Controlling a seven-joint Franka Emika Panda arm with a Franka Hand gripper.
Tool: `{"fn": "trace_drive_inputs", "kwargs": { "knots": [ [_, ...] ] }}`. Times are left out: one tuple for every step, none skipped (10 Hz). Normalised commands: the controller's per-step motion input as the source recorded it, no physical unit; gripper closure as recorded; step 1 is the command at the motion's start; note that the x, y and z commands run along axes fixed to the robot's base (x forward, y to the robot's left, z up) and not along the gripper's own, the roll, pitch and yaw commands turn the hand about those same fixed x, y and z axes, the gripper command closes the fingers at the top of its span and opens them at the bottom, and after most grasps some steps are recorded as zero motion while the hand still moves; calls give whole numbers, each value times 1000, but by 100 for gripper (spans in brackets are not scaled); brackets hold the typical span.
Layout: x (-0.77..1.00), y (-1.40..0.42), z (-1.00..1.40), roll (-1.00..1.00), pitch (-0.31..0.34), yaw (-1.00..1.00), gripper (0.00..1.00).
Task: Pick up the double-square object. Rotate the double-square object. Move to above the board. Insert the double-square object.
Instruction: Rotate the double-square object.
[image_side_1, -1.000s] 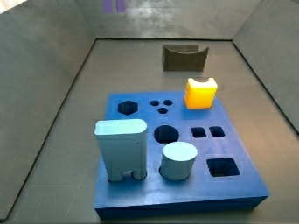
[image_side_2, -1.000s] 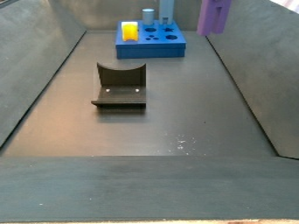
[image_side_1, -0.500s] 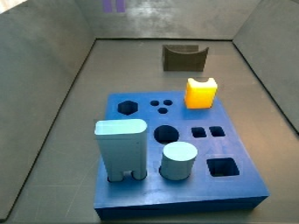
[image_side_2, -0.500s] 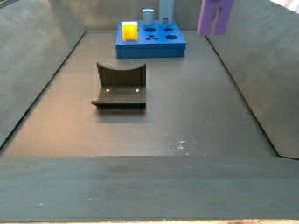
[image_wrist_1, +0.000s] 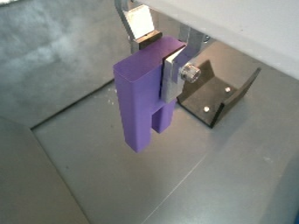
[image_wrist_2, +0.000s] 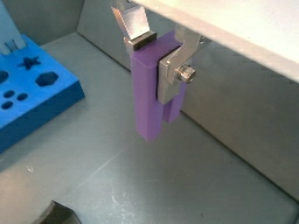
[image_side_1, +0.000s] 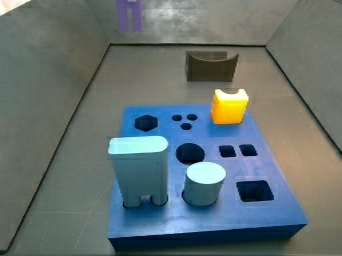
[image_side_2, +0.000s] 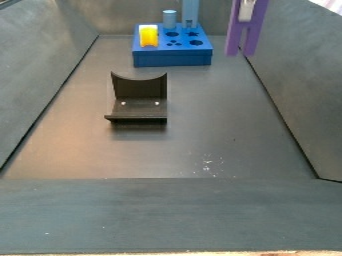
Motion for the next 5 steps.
{"fn": "trace_drive_inputs", "kwargs": {
  "knots": [
    [20, 2, -1000, 10, -37, 18, 100],
    [22, 3, -1000, 12, -41, 13, 100],
    [26, 3, -1000, 14, -44, 10, 100],
    [27, 4, -1000, 15, -43, 10, 100],
    [27, 4, -1000, 18, -46, 9, 100]
  ]
}}
